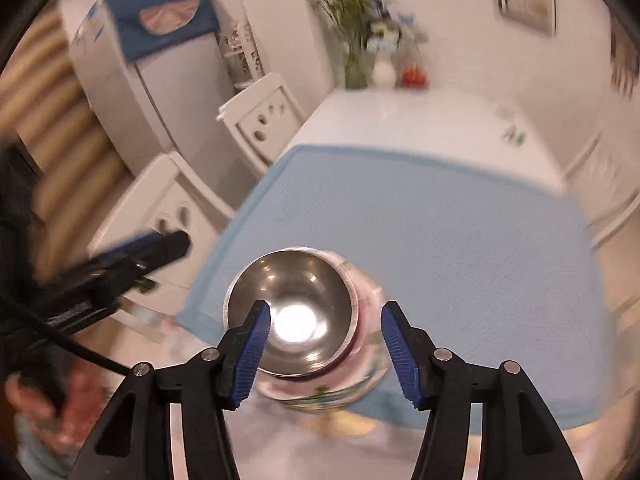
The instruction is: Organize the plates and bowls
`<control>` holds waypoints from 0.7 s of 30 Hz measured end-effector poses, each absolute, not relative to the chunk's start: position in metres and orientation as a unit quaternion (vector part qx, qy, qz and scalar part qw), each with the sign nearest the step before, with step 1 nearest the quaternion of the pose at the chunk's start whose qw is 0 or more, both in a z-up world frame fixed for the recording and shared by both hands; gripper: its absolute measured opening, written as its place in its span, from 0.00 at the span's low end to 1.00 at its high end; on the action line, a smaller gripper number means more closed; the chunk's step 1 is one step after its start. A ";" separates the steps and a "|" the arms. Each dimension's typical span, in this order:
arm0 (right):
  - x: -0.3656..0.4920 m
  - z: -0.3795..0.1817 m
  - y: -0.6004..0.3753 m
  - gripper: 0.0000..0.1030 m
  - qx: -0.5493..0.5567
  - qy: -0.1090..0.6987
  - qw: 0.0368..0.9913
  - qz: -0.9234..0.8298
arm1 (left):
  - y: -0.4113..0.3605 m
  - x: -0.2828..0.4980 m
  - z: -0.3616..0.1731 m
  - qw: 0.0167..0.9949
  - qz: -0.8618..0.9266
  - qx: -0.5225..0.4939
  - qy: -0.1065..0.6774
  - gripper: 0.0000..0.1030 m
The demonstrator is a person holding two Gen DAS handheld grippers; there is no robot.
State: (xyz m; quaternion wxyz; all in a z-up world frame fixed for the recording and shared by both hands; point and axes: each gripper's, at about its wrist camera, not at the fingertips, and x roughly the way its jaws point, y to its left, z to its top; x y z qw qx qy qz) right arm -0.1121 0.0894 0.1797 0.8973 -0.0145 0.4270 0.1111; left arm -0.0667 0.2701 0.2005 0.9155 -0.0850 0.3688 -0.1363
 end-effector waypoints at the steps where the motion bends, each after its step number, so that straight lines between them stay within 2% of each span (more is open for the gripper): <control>1: -0.116 0.183 0.093 0.58 -0.038 0.425 0.900 0.087 | 0.265 -0.075 0.209 0.925 -0.118 -0.072 0.353 0.73; 2: -0.118 0.183 0.093 0.66 -0.050 0.429 0.900 0.067 | 0.263 -0.083 0.215 0.932 -0.099 -0.060 0.342 0.76; 3: -0.123 0.181 0.093 0.69 -0.060 0.437 0.897 0.035 | 0.261 -0.092 0.218 0.938 -0.073 -0.048 0.335 0.76; 12: -0.185 0.167 0.076 0.68 -0.048 0.474 0.879 0.013 | 0.238 -0.161 0.204 0.912 -0.015 -0.021 0.408 0.76; 16: -0.216 0.162 0.069 0.68 -0.002 0.489 0.872 0.029 | 0.234 -0.190 0.204 0.915 0.003 -0.012 0.404 0.76; 21: -0.228 0.164 0.071 0.68 -0.002 0.490 0.872 0.018 | 0.228 -0.196 0.206 0.922 0.006 0.015 0.388 0.76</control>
